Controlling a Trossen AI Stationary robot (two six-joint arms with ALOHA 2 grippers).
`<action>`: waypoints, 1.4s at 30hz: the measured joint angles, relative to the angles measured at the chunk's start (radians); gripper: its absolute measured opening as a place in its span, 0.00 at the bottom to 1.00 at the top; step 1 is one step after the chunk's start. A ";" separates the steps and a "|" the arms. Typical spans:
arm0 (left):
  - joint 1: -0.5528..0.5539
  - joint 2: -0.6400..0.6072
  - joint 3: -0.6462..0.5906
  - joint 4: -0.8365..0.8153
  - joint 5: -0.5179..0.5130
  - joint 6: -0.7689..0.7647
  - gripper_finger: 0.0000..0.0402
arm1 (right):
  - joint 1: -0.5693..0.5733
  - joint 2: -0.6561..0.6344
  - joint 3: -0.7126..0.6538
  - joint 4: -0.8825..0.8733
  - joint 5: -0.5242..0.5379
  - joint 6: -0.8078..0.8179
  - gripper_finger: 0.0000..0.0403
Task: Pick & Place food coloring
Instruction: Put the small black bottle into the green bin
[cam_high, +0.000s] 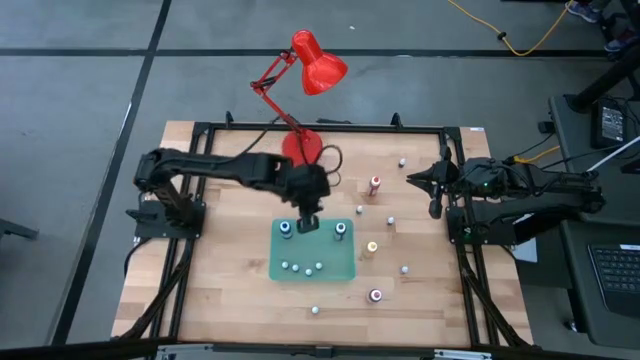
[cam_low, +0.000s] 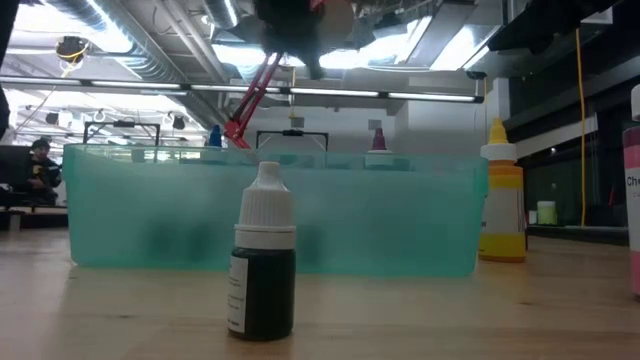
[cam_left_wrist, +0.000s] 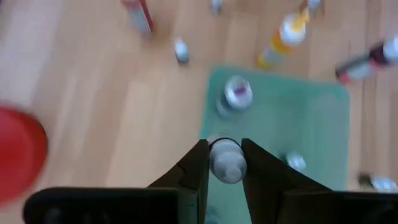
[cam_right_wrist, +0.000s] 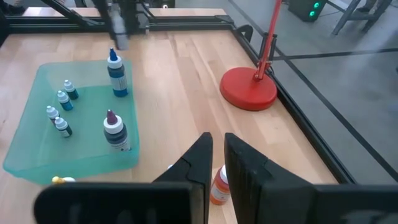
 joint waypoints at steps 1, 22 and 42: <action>-0.022 -0.001 0.000 -0.029 -0.010 -0.031 0.17 | 0.000 0.000 0.000 0.000 0.000 0.000 0.11; -0.281 0.001 -0.326 0.062 -0.079 -0.492 0.17 | 0.000 0.000 0.000 0.000 0.000 0.000 0.11; -0.303 0.001 -0.535 0.271 -0.092 -0.593 0.18 | 0.000 0.000 0.000 0.000 0.000 0.000 0.11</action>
